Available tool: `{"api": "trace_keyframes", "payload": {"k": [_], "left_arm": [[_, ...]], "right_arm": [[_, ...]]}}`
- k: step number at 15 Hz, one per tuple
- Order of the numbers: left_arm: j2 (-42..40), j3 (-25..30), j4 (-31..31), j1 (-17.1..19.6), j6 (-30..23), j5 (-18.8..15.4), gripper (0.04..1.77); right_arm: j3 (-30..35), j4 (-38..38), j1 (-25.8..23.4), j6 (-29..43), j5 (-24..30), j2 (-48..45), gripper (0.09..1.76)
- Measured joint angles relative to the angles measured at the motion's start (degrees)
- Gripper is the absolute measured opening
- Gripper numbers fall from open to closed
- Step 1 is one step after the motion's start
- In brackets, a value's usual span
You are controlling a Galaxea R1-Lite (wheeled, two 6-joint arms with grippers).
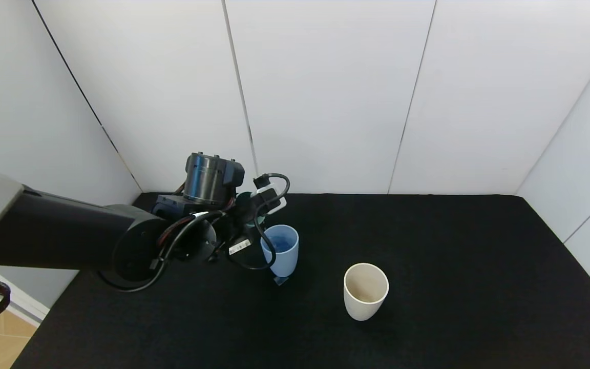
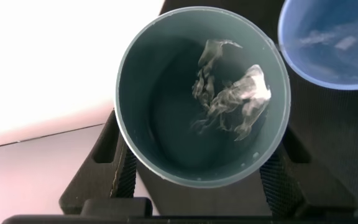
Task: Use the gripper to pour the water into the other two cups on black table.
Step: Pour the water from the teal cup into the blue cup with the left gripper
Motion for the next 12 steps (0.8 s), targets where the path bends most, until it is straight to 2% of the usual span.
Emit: {"api": "trace_keyframes", "payload": {"k": [3,12], "left_arm": [[1.01,-0.10,-0.09,-0.74,2.33,2.77,1.12],[0.99,-1.34,-0.11,-2.57,7.50,7.80,1.12]], "right_arm": [[0.00,0.00,0.00,-0.02,0.00,0.00,1.71],[0.00,0.00,0.00,-0.02,-0.02,0.00,1.71]]}}
